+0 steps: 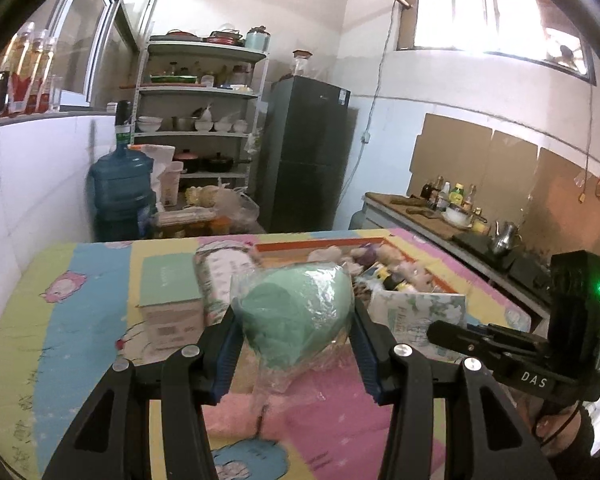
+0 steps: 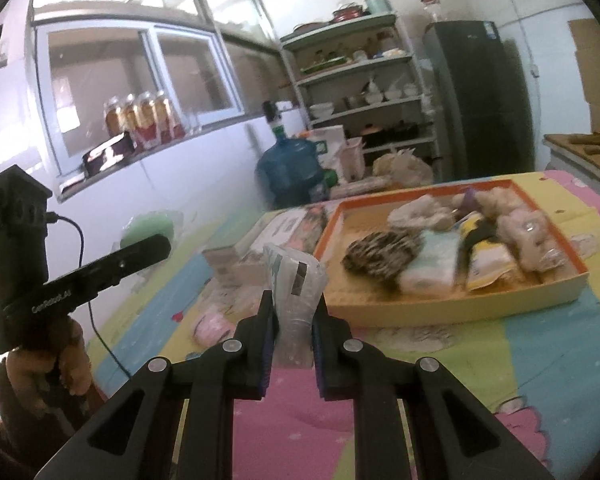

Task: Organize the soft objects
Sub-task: 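Carry the mint-green bag with left tool while right tool carries the tissue pack over the tray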

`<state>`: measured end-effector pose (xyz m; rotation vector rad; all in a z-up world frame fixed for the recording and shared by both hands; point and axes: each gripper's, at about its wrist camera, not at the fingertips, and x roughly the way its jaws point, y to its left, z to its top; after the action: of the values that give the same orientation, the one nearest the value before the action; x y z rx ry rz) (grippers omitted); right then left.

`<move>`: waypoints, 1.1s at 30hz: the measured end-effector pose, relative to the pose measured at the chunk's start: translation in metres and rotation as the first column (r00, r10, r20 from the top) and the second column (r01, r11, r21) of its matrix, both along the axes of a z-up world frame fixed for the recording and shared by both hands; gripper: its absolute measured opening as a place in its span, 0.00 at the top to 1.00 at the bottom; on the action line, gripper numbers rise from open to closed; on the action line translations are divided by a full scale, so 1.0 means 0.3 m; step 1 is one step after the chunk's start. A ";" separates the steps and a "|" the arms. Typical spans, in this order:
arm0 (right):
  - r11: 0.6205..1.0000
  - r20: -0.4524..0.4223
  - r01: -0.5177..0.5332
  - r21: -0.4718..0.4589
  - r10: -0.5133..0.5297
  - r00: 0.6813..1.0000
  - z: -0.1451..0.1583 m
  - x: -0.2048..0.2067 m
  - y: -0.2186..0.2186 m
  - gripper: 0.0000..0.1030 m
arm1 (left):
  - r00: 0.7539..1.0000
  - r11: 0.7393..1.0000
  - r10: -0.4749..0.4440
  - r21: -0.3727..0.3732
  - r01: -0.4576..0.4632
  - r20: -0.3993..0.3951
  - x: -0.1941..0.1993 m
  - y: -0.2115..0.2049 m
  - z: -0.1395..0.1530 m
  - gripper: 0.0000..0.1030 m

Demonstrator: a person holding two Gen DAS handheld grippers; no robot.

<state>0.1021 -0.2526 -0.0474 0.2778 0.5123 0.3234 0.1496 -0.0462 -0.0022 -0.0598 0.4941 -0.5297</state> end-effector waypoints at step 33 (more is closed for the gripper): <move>0.985 -0.058 0.160 0.066 -0.156 0.986 0.027 0.412 -0.500 0.84 | 0.973 0.990 0.140 0.047 -0.134 -0.186 0.548 -0.484 -0.117 0.51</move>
<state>0.2259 -0.4026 -0.0392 0.3941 0.5281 0.1799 0.3140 -0.1915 -0.0373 -0.1118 0.6792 -0.3817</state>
